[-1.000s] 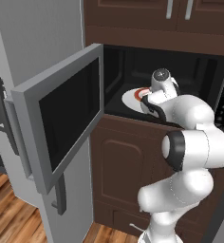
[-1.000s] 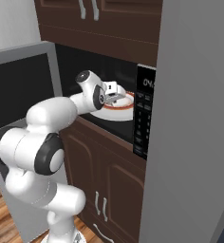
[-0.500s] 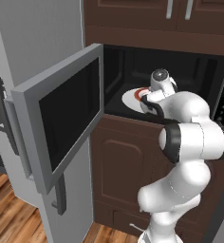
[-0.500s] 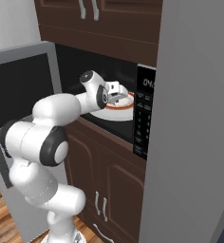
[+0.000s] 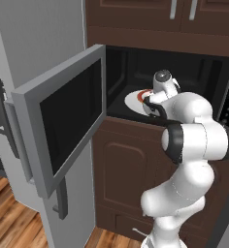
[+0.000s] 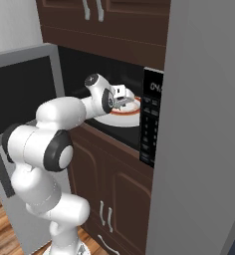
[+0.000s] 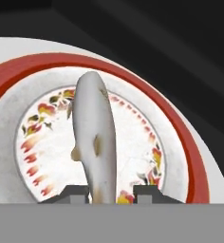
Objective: Transport the fish from the fridge to the microwave and turn on the microwave.
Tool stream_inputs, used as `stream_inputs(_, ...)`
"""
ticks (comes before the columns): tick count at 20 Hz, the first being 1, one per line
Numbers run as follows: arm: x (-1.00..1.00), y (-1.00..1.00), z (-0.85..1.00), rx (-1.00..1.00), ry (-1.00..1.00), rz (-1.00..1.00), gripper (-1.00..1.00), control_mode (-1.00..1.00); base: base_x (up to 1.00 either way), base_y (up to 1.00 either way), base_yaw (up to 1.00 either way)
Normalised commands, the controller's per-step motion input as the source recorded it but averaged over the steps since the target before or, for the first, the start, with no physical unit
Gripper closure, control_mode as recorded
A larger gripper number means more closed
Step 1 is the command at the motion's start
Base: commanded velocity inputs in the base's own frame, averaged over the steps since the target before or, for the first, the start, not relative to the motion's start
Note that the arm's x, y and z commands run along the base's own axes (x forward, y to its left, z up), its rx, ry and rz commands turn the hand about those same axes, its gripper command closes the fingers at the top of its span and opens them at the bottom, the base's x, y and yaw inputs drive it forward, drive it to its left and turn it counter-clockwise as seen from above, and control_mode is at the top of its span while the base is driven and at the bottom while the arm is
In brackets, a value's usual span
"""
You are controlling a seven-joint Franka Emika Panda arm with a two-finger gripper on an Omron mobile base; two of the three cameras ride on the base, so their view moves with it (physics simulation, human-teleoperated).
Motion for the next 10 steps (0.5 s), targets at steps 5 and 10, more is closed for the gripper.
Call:
stream_inputs(5,-0.01,0.0,0.01,0.0,-0.1,0.0,-1.0,-1.0,0.0,0.0,0.0)
stream_inputs(10,-0.45,0.19,0.36,0.0,-0.2,0.0,-1.0,-1.0,0.0,0.0,0.0)
